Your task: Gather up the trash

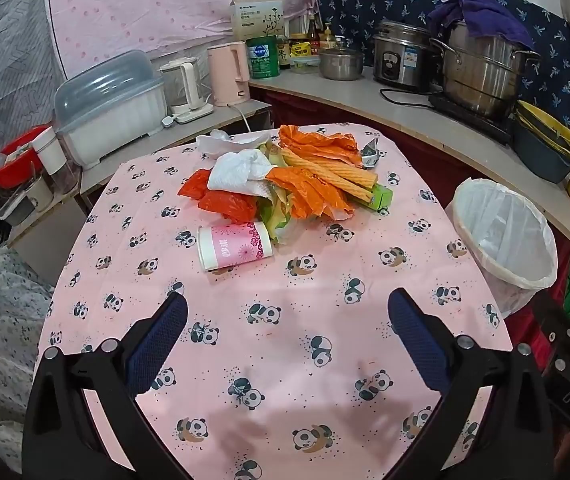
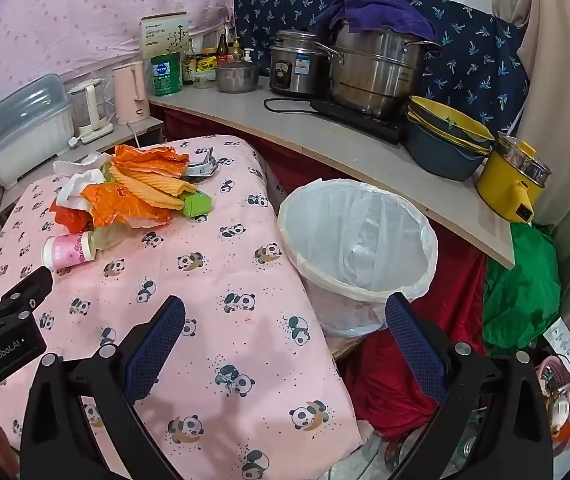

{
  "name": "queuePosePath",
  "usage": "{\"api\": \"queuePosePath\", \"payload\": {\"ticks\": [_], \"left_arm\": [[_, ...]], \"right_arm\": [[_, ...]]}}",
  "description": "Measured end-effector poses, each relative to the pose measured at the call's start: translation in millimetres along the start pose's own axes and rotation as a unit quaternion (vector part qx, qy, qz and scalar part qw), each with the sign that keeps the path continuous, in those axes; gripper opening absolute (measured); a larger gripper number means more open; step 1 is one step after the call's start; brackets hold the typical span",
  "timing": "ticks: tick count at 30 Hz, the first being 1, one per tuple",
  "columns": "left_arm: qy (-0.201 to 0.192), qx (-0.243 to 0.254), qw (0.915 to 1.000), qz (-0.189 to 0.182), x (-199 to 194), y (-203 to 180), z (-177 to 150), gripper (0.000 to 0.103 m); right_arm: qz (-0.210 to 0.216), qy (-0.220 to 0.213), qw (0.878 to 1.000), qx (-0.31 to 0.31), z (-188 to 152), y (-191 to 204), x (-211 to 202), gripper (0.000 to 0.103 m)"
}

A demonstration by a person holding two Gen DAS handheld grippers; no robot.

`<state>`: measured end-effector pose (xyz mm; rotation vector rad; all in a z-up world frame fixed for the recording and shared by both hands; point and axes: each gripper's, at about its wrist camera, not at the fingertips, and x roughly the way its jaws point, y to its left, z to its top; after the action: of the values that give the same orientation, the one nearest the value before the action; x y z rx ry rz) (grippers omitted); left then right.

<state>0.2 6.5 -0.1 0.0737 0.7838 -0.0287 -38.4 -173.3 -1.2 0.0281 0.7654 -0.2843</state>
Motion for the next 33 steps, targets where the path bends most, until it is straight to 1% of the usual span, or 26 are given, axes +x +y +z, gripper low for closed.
{"api": "queuePosePath", "payload": {"ticks": [16,17,24,33], "left_arm": [[0.001,0.000,1.0000,0.001,1.1,-2.0,0.3,0.096],[0.001,0.000,1.0000,0.001,0.8,-2.5,0.5,0.096],[0.001,0.001,1.0000,0.003,7.5,-2.8,-3.7,0.096],[0.001,0.001,1.0000,0.001,6.5,-1.7,-3.3,0.096]], "right_arm": [[-0.002,0.000,1.000,0.003,2.8,-5.2,0.0,0.096],[-0.001,0.000,1.000,0.001,-0.8,0.9,1.4,0.096],[-0.001,0.001,1.000,0.000,1.5,-2.5,0.7,0.096],[-0.002,-0.001,1.000,0.001,-0.2,-1.2,1.8,0.096]]}}
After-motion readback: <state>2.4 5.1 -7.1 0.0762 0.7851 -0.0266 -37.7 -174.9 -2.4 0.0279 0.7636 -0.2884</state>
